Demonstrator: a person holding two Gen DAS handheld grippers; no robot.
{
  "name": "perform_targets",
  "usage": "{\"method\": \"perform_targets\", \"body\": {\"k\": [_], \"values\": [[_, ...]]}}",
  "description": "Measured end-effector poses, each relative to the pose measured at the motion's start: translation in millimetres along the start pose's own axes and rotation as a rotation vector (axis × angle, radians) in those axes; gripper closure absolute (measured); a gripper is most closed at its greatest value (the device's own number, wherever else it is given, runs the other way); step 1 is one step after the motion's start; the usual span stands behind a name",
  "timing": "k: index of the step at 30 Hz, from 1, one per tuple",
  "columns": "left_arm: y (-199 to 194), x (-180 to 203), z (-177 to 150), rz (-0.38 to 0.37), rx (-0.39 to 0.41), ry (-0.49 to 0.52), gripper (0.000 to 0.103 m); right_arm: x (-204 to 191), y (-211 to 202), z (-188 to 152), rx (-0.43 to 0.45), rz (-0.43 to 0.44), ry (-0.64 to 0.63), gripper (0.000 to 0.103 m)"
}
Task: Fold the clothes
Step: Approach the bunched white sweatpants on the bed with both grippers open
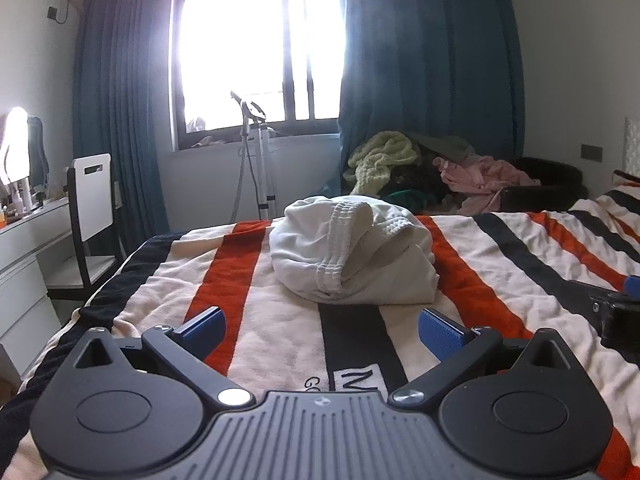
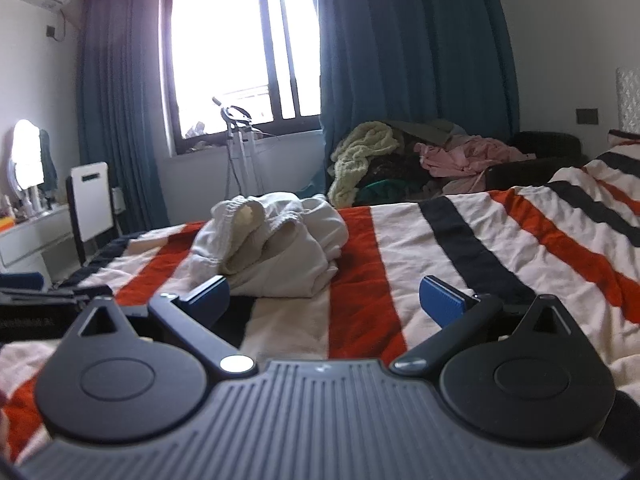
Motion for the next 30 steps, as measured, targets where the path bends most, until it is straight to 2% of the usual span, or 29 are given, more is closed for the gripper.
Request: {"method": "perform_targets", "body": {"k": [8, 12, 14, 20, 26, 30], "values": [[-24.5, 1.7, 15.3, 0.048, 0.010, 0.023, 0.000, 6.0, -30.1, 32.6, 0.078, -0.043, 0.039, 0.000], [-35.3, 1.8, 29.8, 0.081, 0.009, 0.029, 0.000, 13.2, -54.4, 48.5, 0.109, -0.110, 0.068, 0.000], [-38.8, -1.9, 41.6, 0.093, 0.004, 0.008, 0.000, 11.5, -66.7, 60.1, 0.139, -0.109, 0.072, 0.000], [-46.3, -15.0, 90.6, 0.121, 0.021, -0.068, 0.000, -1.0, -77.3, 95.0, 0.150, -0.081, 0.103, 0.000], [-39.6, -16.8, 114.2, 0.093, -0.006, 0.007, 0.000, 1.0, -75.2, 96.8, 0.135, -0.083, 0.109, 0.000], [-15.1, -16.0, 108.6, 0.074, -0.080, 0.091, 0.000, 7.2, -70.4, 87.6, 0.110, -0.100, 0.118, 0.000]]}}
Point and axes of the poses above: each gripper's, at about its wrist camera, not at the fingertips, and y roughly the way its jaws point, x to its right, z to its top, the point moved 4 cm from there along y, roughly the way its jaws point, and after that the axes turned 8 degrees about x, right-handed, at the moved point
